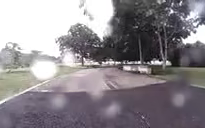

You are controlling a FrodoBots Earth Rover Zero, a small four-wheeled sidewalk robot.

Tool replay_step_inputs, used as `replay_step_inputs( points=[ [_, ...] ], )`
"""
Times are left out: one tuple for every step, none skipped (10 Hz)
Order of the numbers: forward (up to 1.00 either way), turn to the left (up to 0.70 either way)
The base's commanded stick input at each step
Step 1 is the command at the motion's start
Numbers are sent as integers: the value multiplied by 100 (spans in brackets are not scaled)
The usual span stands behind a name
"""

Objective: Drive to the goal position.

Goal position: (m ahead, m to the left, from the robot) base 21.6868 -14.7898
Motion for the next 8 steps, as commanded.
replay_step_inputs(
  points=[
    [70, 0],
    [70, 0],
    [70, 0],
    [70, 0],
    [70, 0],
    [70, 0],
    [70, 0],
    [70, 0]
  ],
)
